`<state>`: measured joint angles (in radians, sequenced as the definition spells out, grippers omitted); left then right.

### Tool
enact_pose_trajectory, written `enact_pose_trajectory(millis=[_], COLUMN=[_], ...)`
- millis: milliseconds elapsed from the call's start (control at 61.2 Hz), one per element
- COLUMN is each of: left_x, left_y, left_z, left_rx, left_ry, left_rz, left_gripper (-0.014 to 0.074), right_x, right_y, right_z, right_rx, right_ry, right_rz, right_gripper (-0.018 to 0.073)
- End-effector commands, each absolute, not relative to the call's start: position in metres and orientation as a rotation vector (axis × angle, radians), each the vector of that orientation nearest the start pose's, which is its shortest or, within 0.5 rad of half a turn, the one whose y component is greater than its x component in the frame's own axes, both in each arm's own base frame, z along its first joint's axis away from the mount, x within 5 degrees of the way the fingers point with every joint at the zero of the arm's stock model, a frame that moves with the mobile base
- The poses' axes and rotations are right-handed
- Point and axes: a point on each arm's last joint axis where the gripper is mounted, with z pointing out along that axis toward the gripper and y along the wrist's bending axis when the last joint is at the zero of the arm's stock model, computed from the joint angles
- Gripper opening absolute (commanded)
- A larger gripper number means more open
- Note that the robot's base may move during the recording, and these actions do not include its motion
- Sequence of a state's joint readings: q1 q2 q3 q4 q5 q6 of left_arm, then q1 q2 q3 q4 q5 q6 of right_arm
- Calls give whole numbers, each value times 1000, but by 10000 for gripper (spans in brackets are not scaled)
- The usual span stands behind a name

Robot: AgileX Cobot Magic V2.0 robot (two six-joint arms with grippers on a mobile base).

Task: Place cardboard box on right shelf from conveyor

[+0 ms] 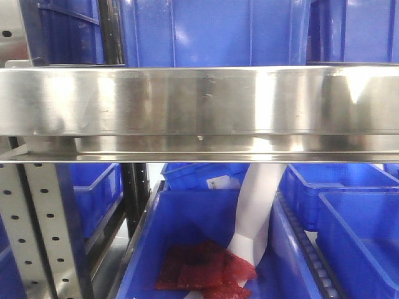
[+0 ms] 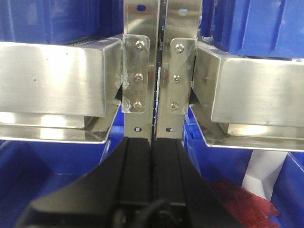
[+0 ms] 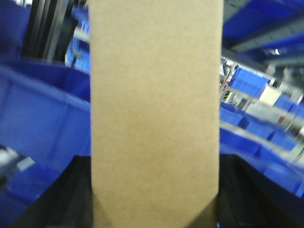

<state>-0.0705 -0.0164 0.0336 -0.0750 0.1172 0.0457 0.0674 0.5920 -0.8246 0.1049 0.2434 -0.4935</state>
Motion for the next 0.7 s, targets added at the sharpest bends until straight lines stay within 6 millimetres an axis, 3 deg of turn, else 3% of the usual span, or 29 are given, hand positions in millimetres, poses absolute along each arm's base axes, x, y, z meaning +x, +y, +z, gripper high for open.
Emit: enact_pose_trajectory(millis=[0, 212, 686], left_x=[56, 56, 56], left_y=[-4, -4, -4], left_z=[198, 198, 198], left_rx=[28, 28, 28], left_ry=[1535, 1535, 1535], left_rz=[-88, -88, -88], left_gripper=[-116, -116, -116], right_x=[126, 172, 250], right_y=[14, 44, 109], right_z=[441, 437, 425], right_rx=[-500, -855, -1113], right_ry=[1377, 1385, 1337], right_rz=[-382, -450, -428], right_gripper=[52, 52, 52])
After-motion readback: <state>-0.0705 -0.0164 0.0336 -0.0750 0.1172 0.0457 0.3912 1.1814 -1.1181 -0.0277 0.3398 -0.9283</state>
